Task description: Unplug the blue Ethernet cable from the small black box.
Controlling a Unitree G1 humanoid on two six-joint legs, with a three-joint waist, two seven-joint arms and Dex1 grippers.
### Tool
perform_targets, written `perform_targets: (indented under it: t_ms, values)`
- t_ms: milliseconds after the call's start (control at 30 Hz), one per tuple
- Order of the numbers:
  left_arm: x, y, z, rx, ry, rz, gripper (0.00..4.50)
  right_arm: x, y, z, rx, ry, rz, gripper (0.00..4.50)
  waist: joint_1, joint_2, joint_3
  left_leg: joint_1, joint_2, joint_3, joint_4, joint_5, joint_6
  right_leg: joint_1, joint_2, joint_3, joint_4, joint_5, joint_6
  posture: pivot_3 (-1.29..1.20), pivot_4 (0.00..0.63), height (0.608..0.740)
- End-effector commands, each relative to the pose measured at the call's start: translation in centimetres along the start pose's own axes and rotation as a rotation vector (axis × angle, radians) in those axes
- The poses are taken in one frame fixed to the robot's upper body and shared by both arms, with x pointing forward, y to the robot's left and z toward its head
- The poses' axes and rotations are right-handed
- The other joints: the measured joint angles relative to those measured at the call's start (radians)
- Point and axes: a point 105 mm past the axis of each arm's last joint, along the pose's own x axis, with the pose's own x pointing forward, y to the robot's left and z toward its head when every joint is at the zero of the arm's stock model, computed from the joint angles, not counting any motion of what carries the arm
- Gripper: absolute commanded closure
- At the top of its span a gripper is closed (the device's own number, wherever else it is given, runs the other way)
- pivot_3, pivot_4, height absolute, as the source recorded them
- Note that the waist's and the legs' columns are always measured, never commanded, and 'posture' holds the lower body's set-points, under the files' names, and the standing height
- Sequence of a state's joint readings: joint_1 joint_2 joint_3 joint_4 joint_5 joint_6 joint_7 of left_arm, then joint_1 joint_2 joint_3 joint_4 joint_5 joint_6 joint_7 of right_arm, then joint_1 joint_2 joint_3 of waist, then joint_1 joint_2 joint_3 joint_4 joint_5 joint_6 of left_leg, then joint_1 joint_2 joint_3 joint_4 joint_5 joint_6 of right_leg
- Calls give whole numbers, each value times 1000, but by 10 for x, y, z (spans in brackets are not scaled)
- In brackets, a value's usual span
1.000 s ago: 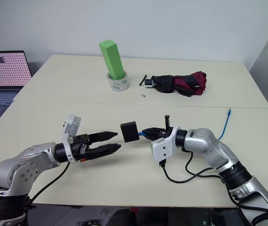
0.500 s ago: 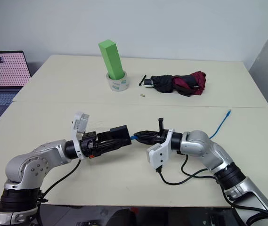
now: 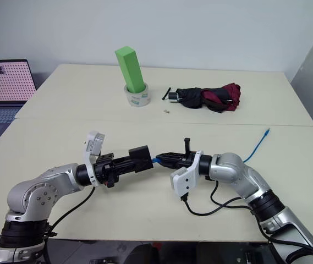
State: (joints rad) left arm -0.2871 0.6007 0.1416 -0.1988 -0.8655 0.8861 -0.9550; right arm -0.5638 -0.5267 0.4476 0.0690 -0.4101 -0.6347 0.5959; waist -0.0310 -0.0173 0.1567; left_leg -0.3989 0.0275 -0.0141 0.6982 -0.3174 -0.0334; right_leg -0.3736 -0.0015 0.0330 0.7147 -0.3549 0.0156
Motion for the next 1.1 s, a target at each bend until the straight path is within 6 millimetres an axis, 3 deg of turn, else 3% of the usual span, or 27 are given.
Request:
perform_targets:
  t_ms: [33,200,300,367,533,667,833,1100]
  values:
    - [1,-4,7,36,-16,-28,3721,-4,-15,7,-43,-47,-33,3474,0,0,0,0,0,0,0,0,0,0,0,0,0,0,0,0,150,740]
    - [2,-3,9,48,-10,-46,3721,-15,-14,3,-30,-24,26,2272,1,0,0,0,0,0,0,0,0,0,0,0,0,0,0,0,150,740]
    - [5,-4,9,71,19,-82,3721,-30,-16,10,129,-37,68,1727,3,0,0,0,0,0,0,0,0,0,0,0,0,0,0,0,150,740]
    - [6,-7,7,116,67,-118,3721,-38,-26,14,330,-32,28,1414,2,0,0,0,0,0,0,0,0,0,0,0,0,0,0,0,150,740]
    - [9,-12,13,193,113,-192,3721,-42,-34,30,893,-85,18,1414,2,0,0,0,0,-1,0,0,0,1,0,0,0,0,0,0,150,740]
    - [13,-16,21,226,107,-227,3721,-40,-31,43,1159,-126,107,1414,2,0,0,0,0,-1,0,0,0,1,0,-1,-1,0,0,0,150,740]
    - [15,-19,25,236,105,-254,3721,-37,-32,37,1291,-110,102,1414,2,0,0,-1,0,-1,0,0,1,0,0,0,-1,0,0,0,150,740]
    - [16,-23,24,235,107,-271,3721,-32,-30,28,1336,-91,83,1414,1,0,0,-1,0,-1,0,0,1,0,0,0,-1,0,0,0,150,740]
